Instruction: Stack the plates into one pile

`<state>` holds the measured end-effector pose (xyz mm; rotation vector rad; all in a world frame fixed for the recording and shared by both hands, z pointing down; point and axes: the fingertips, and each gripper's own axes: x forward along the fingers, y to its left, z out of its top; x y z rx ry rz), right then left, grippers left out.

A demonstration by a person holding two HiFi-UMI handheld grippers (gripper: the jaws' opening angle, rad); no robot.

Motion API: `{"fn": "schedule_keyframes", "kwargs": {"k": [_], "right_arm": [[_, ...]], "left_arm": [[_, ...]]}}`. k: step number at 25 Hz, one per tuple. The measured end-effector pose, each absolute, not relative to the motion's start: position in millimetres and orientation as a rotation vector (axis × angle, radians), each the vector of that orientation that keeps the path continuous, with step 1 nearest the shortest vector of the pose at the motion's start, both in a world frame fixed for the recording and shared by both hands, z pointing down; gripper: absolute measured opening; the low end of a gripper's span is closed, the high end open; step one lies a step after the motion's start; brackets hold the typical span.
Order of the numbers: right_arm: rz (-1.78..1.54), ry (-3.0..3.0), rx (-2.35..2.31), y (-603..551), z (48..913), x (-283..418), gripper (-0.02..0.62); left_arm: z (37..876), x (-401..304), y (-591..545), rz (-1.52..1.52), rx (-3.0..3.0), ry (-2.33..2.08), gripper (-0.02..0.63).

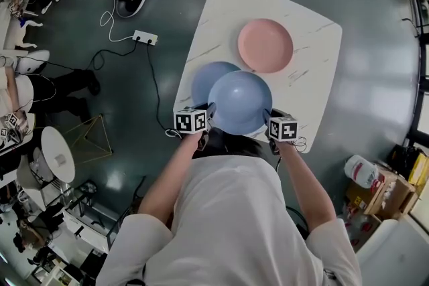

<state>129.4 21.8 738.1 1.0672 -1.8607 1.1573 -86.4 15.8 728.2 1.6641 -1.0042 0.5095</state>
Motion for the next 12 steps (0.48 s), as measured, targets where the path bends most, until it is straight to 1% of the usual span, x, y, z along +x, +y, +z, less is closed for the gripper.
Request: {"fn": "schedule_keyframes", "kwargs": {"k": [9,12], "right_arm": [[1.18,-1.82,1.009,24.1,759.9,83.0,0.091],[1.178,-1.807,0.999,21.0,763.6,72.8,0.094]], "left_arm": [[747.0,-134.2,12.0,0.519,1.608,-1.04,0.044],[754.5,-143.3,8.7,0.572,1.625,-1.044,0.044]]}}
